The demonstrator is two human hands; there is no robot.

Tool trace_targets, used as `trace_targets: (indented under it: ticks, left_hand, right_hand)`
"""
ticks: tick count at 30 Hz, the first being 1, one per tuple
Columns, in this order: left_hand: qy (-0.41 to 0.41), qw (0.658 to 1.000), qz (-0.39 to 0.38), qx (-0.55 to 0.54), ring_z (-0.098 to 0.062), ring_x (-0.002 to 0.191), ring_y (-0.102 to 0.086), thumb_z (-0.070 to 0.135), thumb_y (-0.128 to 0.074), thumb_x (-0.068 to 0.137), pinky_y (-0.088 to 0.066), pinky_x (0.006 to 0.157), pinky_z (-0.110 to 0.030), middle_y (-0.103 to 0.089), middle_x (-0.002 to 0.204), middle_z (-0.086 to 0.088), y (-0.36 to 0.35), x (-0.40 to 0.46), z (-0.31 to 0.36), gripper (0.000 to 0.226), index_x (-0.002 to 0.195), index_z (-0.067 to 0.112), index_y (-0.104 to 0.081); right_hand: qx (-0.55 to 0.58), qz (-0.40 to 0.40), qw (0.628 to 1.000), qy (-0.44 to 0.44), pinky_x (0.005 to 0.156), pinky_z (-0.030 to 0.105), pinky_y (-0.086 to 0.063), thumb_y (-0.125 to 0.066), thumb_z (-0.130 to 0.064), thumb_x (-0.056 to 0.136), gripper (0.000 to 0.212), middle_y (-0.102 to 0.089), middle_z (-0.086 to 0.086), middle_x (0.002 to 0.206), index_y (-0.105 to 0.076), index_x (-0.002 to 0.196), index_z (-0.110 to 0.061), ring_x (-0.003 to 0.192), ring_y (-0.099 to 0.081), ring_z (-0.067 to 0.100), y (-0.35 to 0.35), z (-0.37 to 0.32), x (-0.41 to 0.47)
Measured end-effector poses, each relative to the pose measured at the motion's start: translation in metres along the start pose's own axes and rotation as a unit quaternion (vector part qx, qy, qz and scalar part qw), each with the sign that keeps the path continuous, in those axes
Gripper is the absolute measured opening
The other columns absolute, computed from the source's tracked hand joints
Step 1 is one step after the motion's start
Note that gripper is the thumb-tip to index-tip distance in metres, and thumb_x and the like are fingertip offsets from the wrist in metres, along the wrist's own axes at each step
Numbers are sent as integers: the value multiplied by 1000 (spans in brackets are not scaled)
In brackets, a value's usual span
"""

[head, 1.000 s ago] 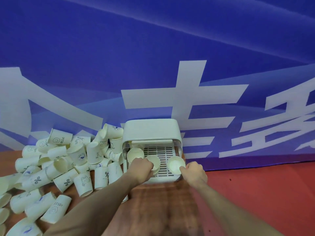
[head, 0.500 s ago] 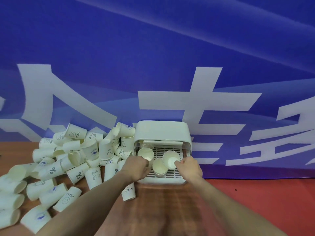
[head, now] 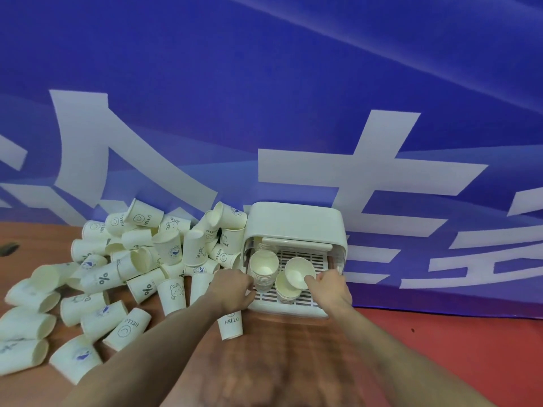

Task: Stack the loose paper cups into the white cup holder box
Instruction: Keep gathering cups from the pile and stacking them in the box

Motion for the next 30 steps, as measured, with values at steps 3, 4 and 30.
trace_targets:
  ticks: [3, 4, 30]
  left_hand:
    - [3, 1000, -13, -7, -23, 97, -64, 47, -45, 94, -48, 81, -33, -68, 104, -3, -13, 2, -7, 35, 111, 25, -66]
    - [4, 1000, -15, -8, -23, 97, -64, 47, -45, 94, -47, 79, -32, -68, 104, -3, -16, 3, -10, 36, 111, 24, -66]
    - [133, 991, -9, -2, -20, 98, -62, 47, -46, 93, -44, 76, -30, -65, 109, -1, -1, -92, -128, 35, 112, 25, -64]
  right_hand:
    - [-5, -13, 1000, -3, 53, 24, -40, -55, -35, 76, 32, -56, 0, 56, -49, 52, -15, 57, -56, 22, -10, 0, 8]
    - [-10, -19, 1000, -3, 53, 24, -40, -55, -35, 77, 32, -56, 0, 56, -49, 52, -16, 57, -56, 22, -13, -1, 9]
    - [-105, -40, 984, 135, 55, 28, -37, -55, -38, 75, 28, -55, -3, 62, -48, 56, -18, 60, -50, 23, -67, -104, -63]
Point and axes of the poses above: each hand's wrist, its own x-axis towards the middle knuckle, its own y-axis out of the back of the hand, z = x × y, the point moved 10 cm from there along x, towards the middle knuckle
